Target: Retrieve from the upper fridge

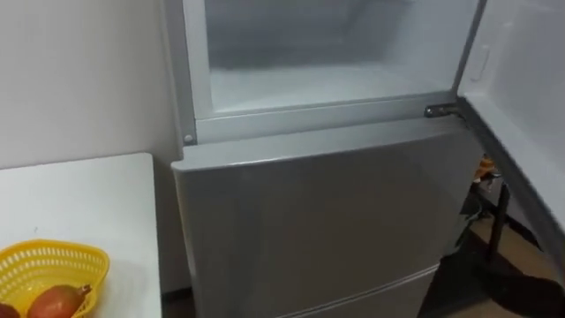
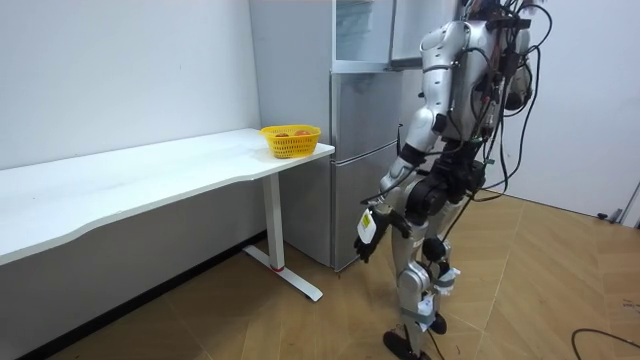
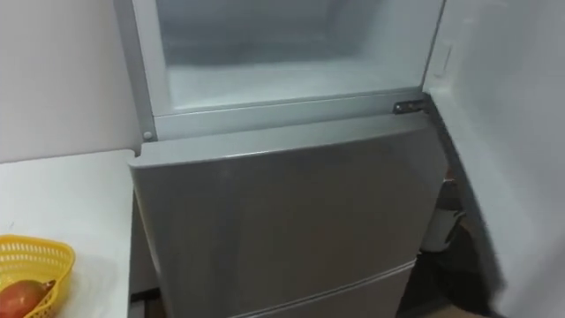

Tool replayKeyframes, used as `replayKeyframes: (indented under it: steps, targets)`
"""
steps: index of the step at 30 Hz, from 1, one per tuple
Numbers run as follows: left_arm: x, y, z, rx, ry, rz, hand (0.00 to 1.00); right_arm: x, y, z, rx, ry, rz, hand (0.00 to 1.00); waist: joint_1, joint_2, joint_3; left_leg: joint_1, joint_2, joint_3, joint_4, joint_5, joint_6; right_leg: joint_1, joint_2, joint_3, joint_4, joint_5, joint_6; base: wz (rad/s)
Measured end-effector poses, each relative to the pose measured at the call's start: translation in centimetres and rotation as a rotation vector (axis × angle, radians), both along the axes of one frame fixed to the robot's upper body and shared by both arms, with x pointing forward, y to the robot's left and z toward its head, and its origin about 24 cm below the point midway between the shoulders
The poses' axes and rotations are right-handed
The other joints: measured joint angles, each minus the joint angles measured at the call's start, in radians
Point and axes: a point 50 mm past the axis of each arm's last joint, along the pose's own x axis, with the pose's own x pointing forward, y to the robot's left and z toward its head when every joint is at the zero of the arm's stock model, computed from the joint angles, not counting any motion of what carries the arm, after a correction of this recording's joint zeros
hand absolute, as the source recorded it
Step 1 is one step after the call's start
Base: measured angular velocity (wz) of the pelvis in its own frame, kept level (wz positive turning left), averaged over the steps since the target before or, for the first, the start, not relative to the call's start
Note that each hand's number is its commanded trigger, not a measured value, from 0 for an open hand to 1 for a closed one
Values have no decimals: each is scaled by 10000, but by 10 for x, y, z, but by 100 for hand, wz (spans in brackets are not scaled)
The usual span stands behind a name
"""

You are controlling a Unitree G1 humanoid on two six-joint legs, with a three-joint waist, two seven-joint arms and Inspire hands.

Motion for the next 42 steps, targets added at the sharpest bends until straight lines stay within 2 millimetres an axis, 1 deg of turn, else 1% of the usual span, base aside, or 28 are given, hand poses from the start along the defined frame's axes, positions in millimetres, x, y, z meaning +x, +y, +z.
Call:
replayKeyframes:
  steps: [1,2,3,5,6,7,8,9,11,12,14,15,18,22,23,24,26,29,31,32,33,34,35,38,39,40,41,42]
  targets:
    - [1,1,1,45,-4,-63,0,0,3,7,-289,-338,95,0,14,6,-53,-1,12,0,-1,18,-25,25,6,-31,-36,23,-40,16]
    - [3,5,2,150,-3,-196,0,0,9,20,-835,-948,335,0,23,-74,-89,39,51,-1,-1,44,-47,137,23,-74,-134,54,-94,16]
    - [4,6,3,191,-2,-268,0,0,12,24,-1097,-1209,480,0,70,-120,-111,90,75,2,-3,53,-57,203,46,-105,-207,66,-114,15]
    - [7,9,4,307,-51,-416,0,-4,34,43,-2207,-2552,1690,0,445,-221,-151,230,179,-12,-14,53,-66,553,149,-169,-550,140,-181,10]
    - [9,8,4,337,-64,-497,0,-5,42,49,-2499,-2956,2086,0,495,-221,-151,265,196,-32,-9,58,-74,663,158,-235,-657,156,-179,29]
    - [10,7,4,388,-63,-630,0,-5,55,58,-2962,-3673,2830,0,503,-182,-135,359,213,-103,-11,60,-78,835,162,-377,-859,179,-164,50]
    - [11,7,4,422,-64,-751,0,-6,66,63,-3451,-4148,3453,0,543,-186,-157,409,214,-167,-8,61,-80,1018,173,-466,-1036,187,-138,56]
    - [12,7,4,429,-69,-778,0,-6,70,64,-3587,-4274,3737,0,588,-191,-162,440,209,-197,-14,61,-80,1112,164,-545,-1104,183,-126,54]
    - [15,6,4,412,-121,-872,0,-9,79,64,-4173,-4331,4441,0,956,-194,-156,519,189,-246,-57,53,-88,1361,122,-755,-1308,192,-72,40]
    - [16,4,3,373,-131,-894,0,-9,83,62,-4212,-4217,4707,0,1072,-179,-150,520,176,-249,-103,53,-88,1413,102,-838,-1389,217,-39,24]
    - [17,3,3,338,-137,-937,0,-9,88,58,-4251,-4028,5113,0,1095,-153,-129,524,152,-257,-210,52,-86,1419,63,-939,-1400,234,-10,14]
    - [17,1,2,314,-149,-935,0,-9,91,56,-4307,-3899,5333,0,1144,-114,-102,545,137,-253,-255,50,-80,1434,42,-953,-1399,244,5,4]
    - [18,0,1,356,-167,-992,0,-8,92,52,-4379,-3668,5578,0,1155,-65,-66,657,122,-245,-377,47,-71,1553,7,-1036,-1404,251,24,0]
    - [17,-1,1,383,-145,-973,0,-8,93,52,-4457,-3559,5719,0,1132,-26,-40,681,122,-240,-403,48,-71,1581,12,-1038,-1411,247,29,-1]
    - [16,-1,1,383,-126,-999,0,-8,93,51,-4404,-3555,5780,0,1065,-15,-35,669,122,-245,-403,47,-70,1589,5,-1068,-1420,241,35,4]
    - [16,-1,1,384,-110,-1007,0,-8,93,51,-4376,-3546,5801,0,1042,4,-25,664,121,-250,-403,46,-68,1601,-1,-1093,-1429,236,39,6]
    - [14,-3,0,384,-53,-1060,0,-7,91,47,-4320,-3341,5764,0,1016,60,-40,667,118,-250,-406,34,-50,1620,-10,-1104,-1430,215,52,2]
    - [14,-5,-1,355,47,-1191,0,-4,86,36,-4225,-2828,5647,0,1027,157,-103,694,114,-220,-507,33,-48,1617,-7,-1076,-1423,203,62,-1]
    - [12,-7,-2,291,163,-1168,0,0,81,32,-4196,-2567,5473,0,953,221,-150,709,103,-220,-511,33,-48,1603,0,-1012,-1415,200,68,-2]
    - [9,-8,-4,263,283,-1066,0,1,73,28,-4140,-2358,5138,0,948,252,-163,721,93,-227,-501,34,-47,1649,-5,-1004,-1419,195,75,4]
    - [7,-8,-4,257,317,-990,0,1,69,25,-4108,-2270,4927,0,947,261,-160,764,88,-227,-499,34,-47,1684,-9,-1004,-1424,188,84,5]
    - [5,-7,-4,251,380,-824,0,1,61,22,-4005,-2101,4484,0,922,232,-185,835,79,-225,-501,34,-47,1702,-20,-1003,-1421,163,100,0]
    - [2,-7,-5,245,467,-653,0,0,51,19,-3961,-1997,4019,0,905,246,-182,836,75,-218,-503,34,-47,1711,-28,-1005,-1432,153,104,0]
    - [-10,-10,-7,177,768,-482,0,-2,30,18,-3721,-2122,2913,0,690,269,-188,862,72,-217,-501,34,-47,1708,-29,-1010,-1564,155,107,0]
    - [-12,-13,-8,112,847,-338,0,-4,19,16,-3502,-2203,2300,0,629,280,-223,878,72,-220,-502,34,-47,1730,-25,-1011,-1581,155,108,0]
    - [-14,-13,-9,97,905,-253,0,-5,14,15,-3380,-2246,1969,0,615,299,-232,889,72,-220,-505,34,-47,1741,-22,-1009,-1587,151,110,0]
    - [-20,-13,-9,120,1032,-90,0,-6,4,12,-3021,-2310,1357,0,538,323,-271,907,72,-219,-503,34,-47,1747,-20,-1010,-1581,143,108,0]
    - [-22,-11,-9,118,1021,106,0,-7,-7,9,-2551,-2395,819,0,460,331,-272,925,73,-212,-503,34,-47,1753,-18,-1001,-1577,137,107,-5]
